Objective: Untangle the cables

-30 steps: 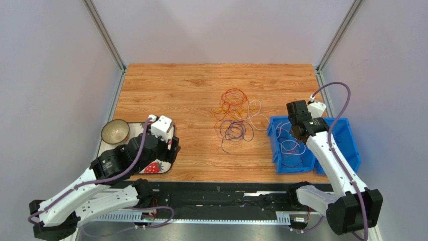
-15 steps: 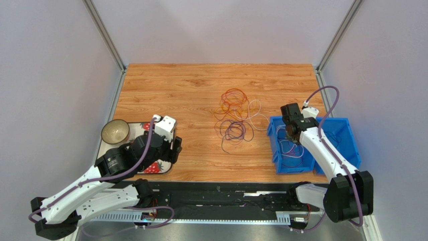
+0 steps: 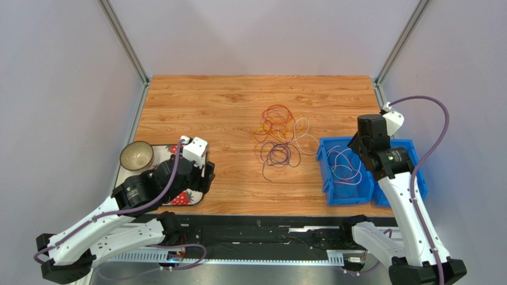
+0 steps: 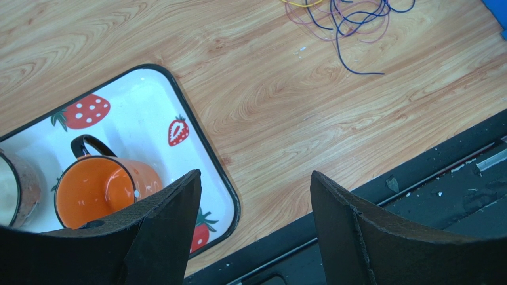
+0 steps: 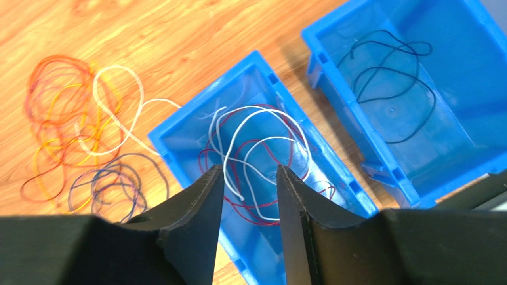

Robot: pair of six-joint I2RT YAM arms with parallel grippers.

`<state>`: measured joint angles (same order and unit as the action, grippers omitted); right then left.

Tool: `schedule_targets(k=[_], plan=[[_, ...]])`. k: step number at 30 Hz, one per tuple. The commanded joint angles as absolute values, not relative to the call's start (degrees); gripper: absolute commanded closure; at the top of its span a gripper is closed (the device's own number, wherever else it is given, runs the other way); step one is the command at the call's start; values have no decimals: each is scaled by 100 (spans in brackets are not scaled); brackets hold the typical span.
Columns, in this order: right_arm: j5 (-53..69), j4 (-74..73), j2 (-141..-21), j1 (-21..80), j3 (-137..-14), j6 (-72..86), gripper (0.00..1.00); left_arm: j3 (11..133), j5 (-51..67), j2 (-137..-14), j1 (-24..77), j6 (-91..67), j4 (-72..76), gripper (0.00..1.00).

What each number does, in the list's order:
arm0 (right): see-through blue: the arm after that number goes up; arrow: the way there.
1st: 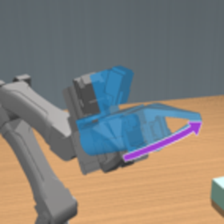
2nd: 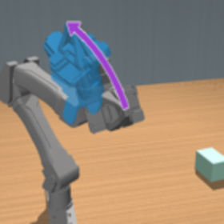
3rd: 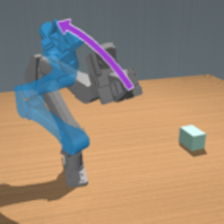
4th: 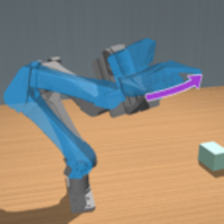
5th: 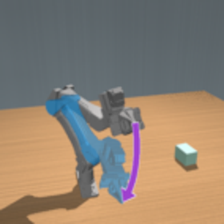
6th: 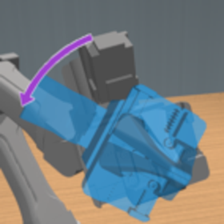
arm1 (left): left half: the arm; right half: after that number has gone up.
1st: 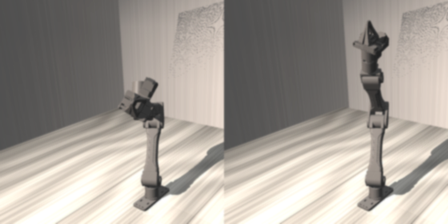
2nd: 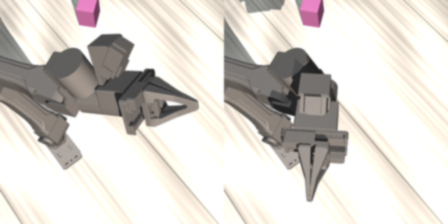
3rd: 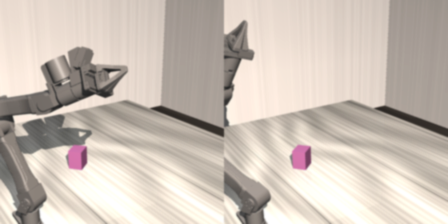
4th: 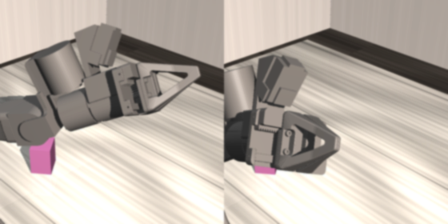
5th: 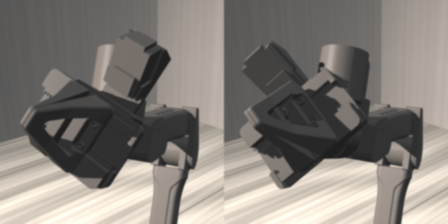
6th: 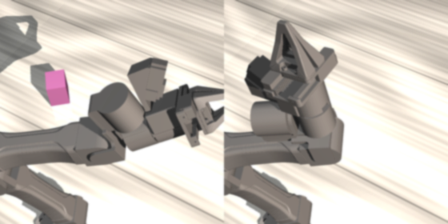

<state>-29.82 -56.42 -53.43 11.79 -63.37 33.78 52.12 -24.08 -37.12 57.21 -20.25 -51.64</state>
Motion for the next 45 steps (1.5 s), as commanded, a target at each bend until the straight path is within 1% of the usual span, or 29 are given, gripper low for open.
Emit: schedule_targets(k=[1,3,4,7,10,14,17,20,24,26,27,30,33,35,39,40,45], plan=[[-2339,-5230,-5247,1169,-6014,3111,63,5370,-2347,-3656,5695,-2170,-5142,25],[-2146,-4949,-5343,1160,-5845,3120,69,5318,-2303,-3656,5695,-2215,-5124,26],[-1988,-4844,-5492,1160,-5697,3146,75,5256,-2294,-3656,5695,-2250,-5124,26],[-1951,-4466,-5879,1151,-5546,3155,85,5247,-2320,-3665,5695,-2276,-5159,27],[-1820,-4123,-6275,1151,-5449,3147,89,5221,-2364,-3639,5695,-2276,-5150,27],[-1820,-3675,-6626,1046,-5204,3146,90,5203,-2373,-3612,5695,-2276,-5133,27],[-1530,-3507,-6864,888,-5063,3103,92,5203,-2373,-3604,5695,-2276,-5133,27],[-1555,-3577,-6952,844,-4914,3129,92,5194,-2355,-3569,5695,-2276,-5124,27],[-1932,-3928,-6795,791,-4834,3260,96,5186,-2329,-3542,5695,-2259,-5106,27],[-1995,-4147,-6680,782,-4913,3252,96,5177,-2320,-3542,5695,-2250,-5098,27],[-1952,-4209,-6532,782,-4965,3217,93,5177,-2303,-3551,5695,-2250,-5089,27],[-1802,-4420,-6285,835,-5404,3103,83,5177,-2294,-3577,5695,-2241,-5089,27],[-1976,-4710,-6328,1115,-6028,2927,77,5177,-2311,-3586,5695,-2259,-5098,27],[-2065,-4921,-6451,1484,-6492,2865,76,5186,-2329,-3568,5695,-2259,-5106,27],[-2101,-4949,-6951,2161,-6943,2857,75,5186,-2382,-3542,5695,-2285,-5115,27],[-2040,-4835,-7057,2388,-6987,2856,74,5177,-2382,-3542,5695,-2276,-5115,27],[-1390,-4448,-7996,2847,-7442,2725,73,5186,-2391,-3560,5695,-2285,-5124,28]])
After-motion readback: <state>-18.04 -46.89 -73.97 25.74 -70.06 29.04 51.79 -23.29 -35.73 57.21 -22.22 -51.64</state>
